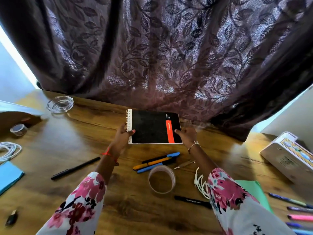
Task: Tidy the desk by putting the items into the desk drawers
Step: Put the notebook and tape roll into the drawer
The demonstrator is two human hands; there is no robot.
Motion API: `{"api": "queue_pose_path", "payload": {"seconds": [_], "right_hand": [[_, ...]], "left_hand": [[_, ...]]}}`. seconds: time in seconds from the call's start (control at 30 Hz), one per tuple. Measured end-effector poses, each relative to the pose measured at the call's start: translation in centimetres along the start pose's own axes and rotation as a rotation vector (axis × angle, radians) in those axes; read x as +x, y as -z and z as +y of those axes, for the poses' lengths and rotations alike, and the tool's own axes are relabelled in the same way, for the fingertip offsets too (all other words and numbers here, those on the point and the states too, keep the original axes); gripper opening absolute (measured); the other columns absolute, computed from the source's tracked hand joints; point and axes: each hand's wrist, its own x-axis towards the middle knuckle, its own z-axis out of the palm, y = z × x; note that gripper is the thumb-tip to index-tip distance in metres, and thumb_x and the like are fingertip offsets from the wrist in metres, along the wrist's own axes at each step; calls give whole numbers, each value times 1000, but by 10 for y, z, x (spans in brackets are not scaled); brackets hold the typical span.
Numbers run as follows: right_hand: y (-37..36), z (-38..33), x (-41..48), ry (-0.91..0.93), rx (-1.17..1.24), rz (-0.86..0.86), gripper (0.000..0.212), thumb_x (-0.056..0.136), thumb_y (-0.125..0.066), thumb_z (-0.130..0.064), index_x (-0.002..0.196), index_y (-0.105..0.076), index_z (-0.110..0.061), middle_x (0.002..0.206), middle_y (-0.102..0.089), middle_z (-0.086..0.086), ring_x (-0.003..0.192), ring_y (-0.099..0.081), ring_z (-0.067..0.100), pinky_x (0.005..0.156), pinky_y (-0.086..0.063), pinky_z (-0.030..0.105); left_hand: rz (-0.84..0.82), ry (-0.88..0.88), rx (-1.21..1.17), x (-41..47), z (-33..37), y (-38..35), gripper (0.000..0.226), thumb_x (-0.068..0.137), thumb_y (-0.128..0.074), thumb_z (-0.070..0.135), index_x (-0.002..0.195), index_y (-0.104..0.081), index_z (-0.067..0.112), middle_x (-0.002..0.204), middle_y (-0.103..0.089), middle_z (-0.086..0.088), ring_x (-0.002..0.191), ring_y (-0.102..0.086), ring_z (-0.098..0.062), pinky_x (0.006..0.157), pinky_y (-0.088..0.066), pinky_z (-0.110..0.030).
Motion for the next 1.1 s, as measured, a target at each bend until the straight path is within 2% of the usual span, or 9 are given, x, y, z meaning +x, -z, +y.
{"api": "queue_pose_path", "payload": {"seconds": [0.07, 0.13, 0.23, 0.37, 0.5, 0.6, 0.8, 0.93, 1.1], "right_hand": [[2, -3, -1, 10, 94, -60, 17, 82, -67, -23, 73, -67, -9, 71, -61, 1, 66, -55, 14, 53, -37, 18], [4, -8, -4, 11, 152, -93, 26, 84, -64, -21, 99, -68, 0, 87, -67, 8, 77, -62, 13, 65, -46, 20], [7, -15, -8, 50, 249, -131, 28, 84, -60, -3, 110, -61, 8, 96, -66, 11, 54, -60, -9, 52, -43, 2], [9, -19, -21, 80, 200, -156, 33, 81, -62, 3, 114, -60, 5, 111, -65, 23, 88, -65, 24, 57, -48, 11], [9, -27, -45, 141, 211, -159, 33, 79, -63, 4, 112, -61, 6, 111, -65, 24, 90, -61, 22, 49, -43, 0], [6, -34, -69, 213, 213, -181, 33, 79, -63, 6, 112, -61, 6, 112, -65, 24, 96, -64, 29, 66, -50, 14], [-6, -44, -139, 384, 226, -299, 45, 75, -64, 9, 119, -58, 3, 111, -66, 17, 88, -59, 15, 71, -51, 15], [-33, -51, -197, 447, 155, -429, 49, 74, -67, 3, 122, -57, 0, 113, -66, 14, 88, -57, 13, 81, -51, 26], [-75, -56, -280, 561, 100, -666, 46, 75, -66, 3, 120, -58, 0, 115, -66, 16, 93, -60, 14, 81, -49, 21]], "left_hand": [[-4, -32, -57, -5, 5, 4, 55, 92, -49, -1, 142, -30, 11, 98, -53, -2, 75, -57, -12, 46, -53, -18], [-8, -69, -112, -10, 9, 7, 54, 91, -48, -4, 141, -32, 10, 98, -56, -3, 76, -58, -11, 49, -54, -17], [-15, -104, -176, -19, 12, 13, 49, 90, -47, -7, 136, -37, 10, 106, -59, -9, 68, -68, -8, 53, -56, -19], [-27, -129, -219, -37, 14, 23, 43, 89, -46, -9, 121, -43, 20, 96, -61, -2, 64, -70, -8, 53, -57, -22], [15, -163, -189, -67, 13, 35, 42, 89, -48, -8, 113, -45, 26, 95, -61, 0, 77, -64, -12, 57, -58, -26], [101, -178, -144, -100, 8, 49, 36, 89, -51, -2, 107, -49, 29, 91, -60, 4, 77, -63, -14, 51, -57, -25], [334, -214, -56, -192, -15, 103, 19, 93, -51, 7, 80, -60, 18, 60, -65, 2, 49, -63, -9, 40, -49, -19], [446, -176, -52, -271, -40, 149, 11, 90, -55, 4, 85, -60, 12, 53, -66, 6, 47, -62, -6, 41, -51, -19], [570, -124, -72, -368, -84, 202, 21, 89, -51, -4, 108, -58, 1, 60, -70, 5, 55, -66, -7, 48, -56, -22]]}}
